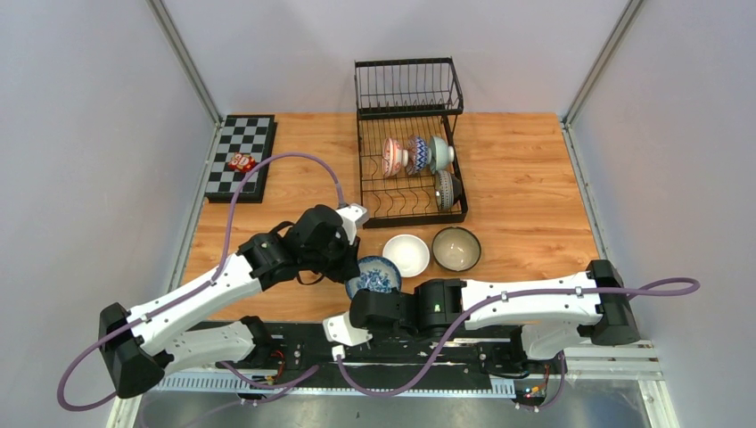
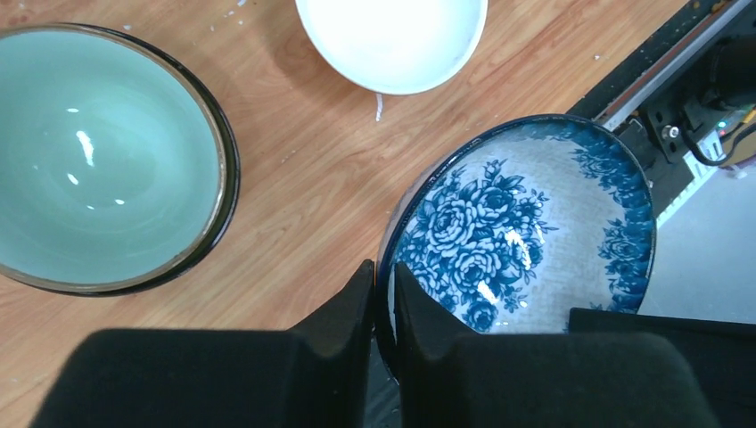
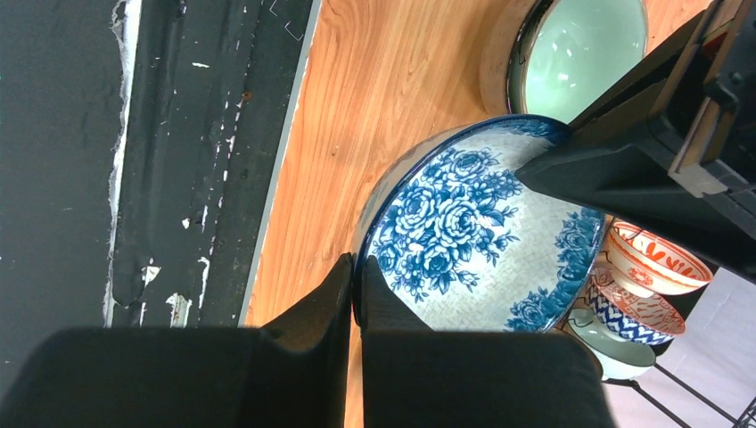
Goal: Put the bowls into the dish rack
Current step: Place the bowl in the dish rack.
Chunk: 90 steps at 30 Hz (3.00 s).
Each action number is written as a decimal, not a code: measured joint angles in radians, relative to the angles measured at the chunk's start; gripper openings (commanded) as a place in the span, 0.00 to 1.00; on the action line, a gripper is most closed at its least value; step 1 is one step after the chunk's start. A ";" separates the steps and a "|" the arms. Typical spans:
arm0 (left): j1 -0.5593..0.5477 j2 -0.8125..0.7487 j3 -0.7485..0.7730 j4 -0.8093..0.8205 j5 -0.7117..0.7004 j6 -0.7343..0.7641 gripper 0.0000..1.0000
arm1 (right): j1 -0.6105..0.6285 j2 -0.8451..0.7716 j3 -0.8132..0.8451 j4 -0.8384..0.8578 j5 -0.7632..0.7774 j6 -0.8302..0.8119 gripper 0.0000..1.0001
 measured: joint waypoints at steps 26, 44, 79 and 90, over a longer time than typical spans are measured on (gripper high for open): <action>-0.001 -0.021 -0.043 0.072 -0.101 -0.043 0.00 | 0.008 -0.150 -0.054 0.086 0.195 0.014 0.60; 0.149 -0.238 -0.199 0.262 -0.097 -0.093 0.00 | -0.406 -0.320 -0.163 0.309 0.071 0.438 0.87; 0.263 -0.474 -0.477 0.879 0.124 -0.359 0.00 | -0.489 -0.515 -0.403 0.831 -0.213 0.994 1.00; 0.269 -0.472 -0.494 1.002 0.148 -0.412 0.00 | -0.491 -0.511 -0.416 0.943 -0.300 1.056 0.99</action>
